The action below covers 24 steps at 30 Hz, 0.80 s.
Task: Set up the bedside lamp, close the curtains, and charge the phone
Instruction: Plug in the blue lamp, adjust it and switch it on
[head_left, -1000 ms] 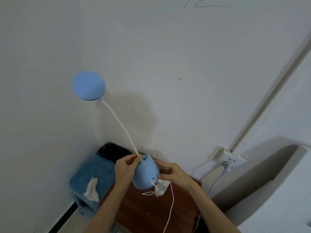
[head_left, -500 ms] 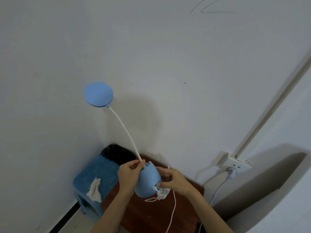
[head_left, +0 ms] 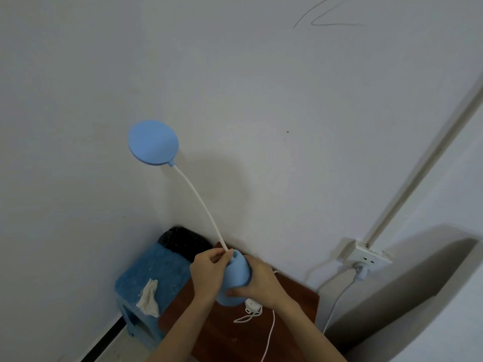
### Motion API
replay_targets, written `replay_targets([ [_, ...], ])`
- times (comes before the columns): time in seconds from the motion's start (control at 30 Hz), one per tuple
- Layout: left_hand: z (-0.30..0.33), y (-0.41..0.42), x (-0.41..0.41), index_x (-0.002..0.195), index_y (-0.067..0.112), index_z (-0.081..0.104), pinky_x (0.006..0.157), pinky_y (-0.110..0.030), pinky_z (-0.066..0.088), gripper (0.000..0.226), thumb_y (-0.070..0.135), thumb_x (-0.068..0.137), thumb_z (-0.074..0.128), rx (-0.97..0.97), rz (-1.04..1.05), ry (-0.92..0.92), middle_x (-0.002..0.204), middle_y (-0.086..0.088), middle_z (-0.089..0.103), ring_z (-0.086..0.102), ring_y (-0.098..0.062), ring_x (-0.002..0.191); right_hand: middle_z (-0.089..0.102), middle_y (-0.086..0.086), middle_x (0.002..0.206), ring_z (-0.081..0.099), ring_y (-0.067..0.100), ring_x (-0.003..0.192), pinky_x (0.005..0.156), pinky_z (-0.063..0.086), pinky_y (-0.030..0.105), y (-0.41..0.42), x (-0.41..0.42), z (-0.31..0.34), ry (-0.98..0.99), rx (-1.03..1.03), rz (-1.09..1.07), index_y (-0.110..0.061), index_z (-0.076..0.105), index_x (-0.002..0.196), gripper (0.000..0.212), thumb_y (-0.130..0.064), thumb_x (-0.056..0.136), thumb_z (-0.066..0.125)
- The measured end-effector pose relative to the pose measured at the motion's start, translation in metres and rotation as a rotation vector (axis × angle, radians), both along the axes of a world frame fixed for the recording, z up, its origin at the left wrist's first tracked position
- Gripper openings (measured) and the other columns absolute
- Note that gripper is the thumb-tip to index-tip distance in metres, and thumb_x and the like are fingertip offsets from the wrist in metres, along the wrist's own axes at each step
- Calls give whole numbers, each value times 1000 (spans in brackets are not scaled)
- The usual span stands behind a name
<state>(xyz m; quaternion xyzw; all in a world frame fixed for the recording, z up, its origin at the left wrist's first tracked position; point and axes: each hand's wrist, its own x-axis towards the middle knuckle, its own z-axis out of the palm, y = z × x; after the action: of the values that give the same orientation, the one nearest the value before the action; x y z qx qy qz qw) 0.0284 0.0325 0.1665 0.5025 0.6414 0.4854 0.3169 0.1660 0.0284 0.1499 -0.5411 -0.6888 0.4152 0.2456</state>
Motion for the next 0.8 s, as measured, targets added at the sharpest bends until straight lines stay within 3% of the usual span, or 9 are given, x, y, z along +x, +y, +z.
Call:
replay_targets([
  [0.07, 2, 2, -6, 77, 14, 74, 56, -6, 44, 10, 21, 80, 68, 3, -56, 23, 66, 8, 68, 63, -6, 66, 56, -11, 109, 56, 8, 100, 80, 50, 22, 1, 6, 4, 107, -74, 7, -34, 46, 113, 66, -36, 58, 82],
  [0.17, 8, 9, -19, 78, 21, 73, 65, -12, 49, 7, 18, 80, 67, -27, -223, -36, 69, 8, 72, 66, -7, 72, 60, -3, 117, 59, 12, 106, 87, 52, 28, 3, 19, 11, 269, -280, 94, -29, 48, 116, 68, -36, 57, 81],
  [0.27, 15, 13, -29, 85, 15, 72, 70, -18, 53, 15, 6, 85, 59, -94, -402, -237, 77, 5, 75, 69, -10, 81, 61, 1, 114, 60, 14, 104, 86, 51, 27, 6, 24, 15, 400, -448, 215, -20, 52, 116, 65, -34, 58, 78],
  [0.33, 17, 13, -30, 91, 6, 69, 70, -21, 54, 17, 2, 87, 53, -132, -475, -397, 84, -4, 75, 70, -18, 84, 63, 1, 111, 61, 15, 102, 84, 50, 26, 6, 24, 14, 535, -584, 277, -13, 51, 118, 75, -37, 55, 83],
  [0.43, 15, 9, -24, 89, 1, 62, 68, -25, 56, 17, 2, 90, 45, -186, -529, -584, 82, -8, 74, 70, -24, 83, 67, -3, 109, 62, 15, 101, 88, 50, 30, 5, 22, 6, 637, -713, 341, -12, 54, 119, 76, -44, 56, 82],
  [0.53, 11, 6, -20, 84, 3, 58, 66, -28, 55, 15, 6, 91, 45, -210, -464, -602, 72, -8, 73, 69, -28, 79, 70, -3, 104, 64, 14, 97, 85, 51, 29, -1, 24, 5, 646, -700, 293, -17, 64, 109, 62, -47, 57, 80],
  [0.6, 10, 5, -21, 84, 2, 59, 62, -24, 54, 14, 7, 91, 48, -202, -392, -570, 68, -6, 72, 69, -24, 74, 68, 0, 111, 63, 15, 102, 87, 51, 29, -3, 28, 7, 623, -653, 186, -16, 60, 114, 63, -46, 61, 78],
  [0.7, 11, 6, -26, 84, 0, 60, 54, -16, 51, 13, 6, 90, 50, -185, -269, -523, 63, -3, 72, 68, -12, 62, 57, 1, 130, 53, 15, 120, 107, 39, 40, -8, 33, 8, 500, -431, 1, -24, 55, 121, 54, -44, 72, 65],
  [0.8, 9, 11, -32, 85, 0, 61, 58, -20, 54, 13, 8, 89, 53, -169, -179, -441, 67, -7, 71, 69, -16, 65, 56, -6, 130, 52, 6, 119, 107, 38, 33, -20, 30, 10, 445, -266, -66, -27, 55, 122, 42, -39, 82, 56],
])
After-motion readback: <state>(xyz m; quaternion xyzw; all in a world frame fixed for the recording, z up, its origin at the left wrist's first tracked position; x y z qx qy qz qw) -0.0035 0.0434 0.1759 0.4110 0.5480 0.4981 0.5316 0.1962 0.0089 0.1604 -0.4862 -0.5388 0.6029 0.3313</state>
